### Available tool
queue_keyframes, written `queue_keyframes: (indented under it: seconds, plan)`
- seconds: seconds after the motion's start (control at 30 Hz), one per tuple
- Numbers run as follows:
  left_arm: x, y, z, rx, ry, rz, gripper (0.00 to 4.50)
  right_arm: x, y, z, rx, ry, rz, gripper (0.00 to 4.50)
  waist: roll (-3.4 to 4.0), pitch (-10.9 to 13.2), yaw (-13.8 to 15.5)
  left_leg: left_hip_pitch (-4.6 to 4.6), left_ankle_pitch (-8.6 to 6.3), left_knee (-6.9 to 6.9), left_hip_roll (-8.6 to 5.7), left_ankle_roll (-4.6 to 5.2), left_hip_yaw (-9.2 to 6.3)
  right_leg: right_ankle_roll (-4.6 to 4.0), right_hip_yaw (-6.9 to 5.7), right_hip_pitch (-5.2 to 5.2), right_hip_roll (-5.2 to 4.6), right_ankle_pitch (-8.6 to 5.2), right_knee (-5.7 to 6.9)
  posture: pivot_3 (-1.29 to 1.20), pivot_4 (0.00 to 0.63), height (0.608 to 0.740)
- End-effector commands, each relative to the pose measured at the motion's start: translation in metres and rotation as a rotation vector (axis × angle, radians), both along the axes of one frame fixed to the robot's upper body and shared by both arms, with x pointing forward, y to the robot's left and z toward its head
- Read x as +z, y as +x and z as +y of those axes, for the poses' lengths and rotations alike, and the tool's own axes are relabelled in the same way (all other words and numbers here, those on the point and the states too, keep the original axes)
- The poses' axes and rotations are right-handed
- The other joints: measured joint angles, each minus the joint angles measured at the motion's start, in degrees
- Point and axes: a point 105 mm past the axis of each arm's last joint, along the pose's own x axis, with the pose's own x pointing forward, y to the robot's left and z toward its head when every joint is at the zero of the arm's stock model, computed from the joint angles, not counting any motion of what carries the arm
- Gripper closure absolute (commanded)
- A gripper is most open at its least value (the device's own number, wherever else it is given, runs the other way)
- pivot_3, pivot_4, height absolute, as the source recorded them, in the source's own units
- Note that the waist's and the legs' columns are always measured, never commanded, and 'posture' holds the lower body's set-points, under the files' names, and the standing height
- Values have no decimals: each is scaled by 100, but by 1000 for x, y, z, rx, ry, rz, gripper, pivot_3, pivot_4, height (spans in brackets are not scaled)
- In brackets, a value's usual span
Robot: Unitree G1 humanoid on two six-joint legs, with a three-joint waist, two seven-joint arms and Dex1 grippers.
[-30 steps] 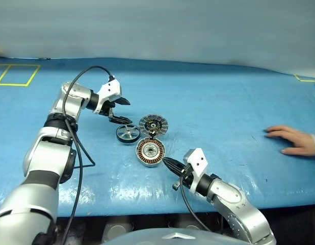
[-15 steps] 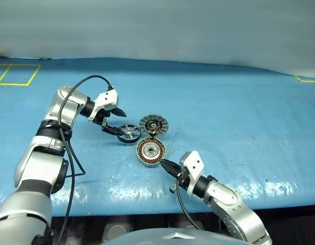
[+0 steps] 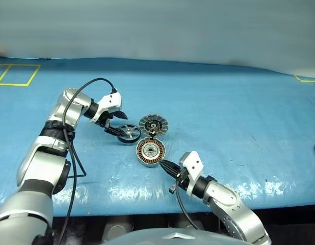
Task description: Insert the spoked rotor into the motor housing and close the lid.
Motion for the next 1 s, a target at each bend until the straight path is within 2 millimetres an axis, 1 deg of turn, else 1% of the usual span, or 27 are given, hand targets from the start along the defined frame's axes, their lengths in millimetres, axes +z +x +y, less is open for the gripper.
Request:
queue_keyframes:
  seconds: [0.03,0.23,0.27,0.33,0.53,0.63,0.83,1.0]
  plan:
    - [15,5,-4,-40,14,-63,360,8,1,0,-11,23,-32,4500,0,0,1,0,0,0,0,0,0,0,0,0,0,0,0,0,150,740]
    - [13,8,-12,-98,71,-102,360,8,1,0,-20,27,-31,4500,0,0,14,0,0,1,-1,0,0,0,0,1,0,0,0,0,150,740]
    - [13,8,-13,-106,78,-104,739,8,1,0,-20,28,-30,4500,0,0,15,0,0,1,-1,0,0,0,0,1,0,0,0,0,150,740]
    - [12,11,-15,-112,94,-126,1220,8,1,0,-23,28,-30,4500,0,0,14,0,0,1,-2,1,0,0,0,0,0,0,-1,0,150,740]
    - [10,12,-18,-155,130,-120,1220,8,0,-2,-42,33,-26,4500,0,0,1,0,0,1,-1,1,1,0,0,0,1,0,0,0,150,740]
    - [9,8,-17,-189,161,-86,1220,8,0,-1,-42,33,-23,4500,0,0,2,-1,-1,1,-1,1,1,0,0,0,0,0,-1,0,150,740]
    - [4,5,-18,-228,203,-74,1220,7,1,-2,-47,36,-19,4500,0,0,2,0,-1,1,-1,1,0,0,0,0,0,0,0,0,150,740]
    - [0,5,-19,-233,220,-58,1220,7,1,-2,-50,35,-19,4500,-1,0,3,-1,-1,1,-1,2,0,0,0,0,0,0,-1,0,150,740]
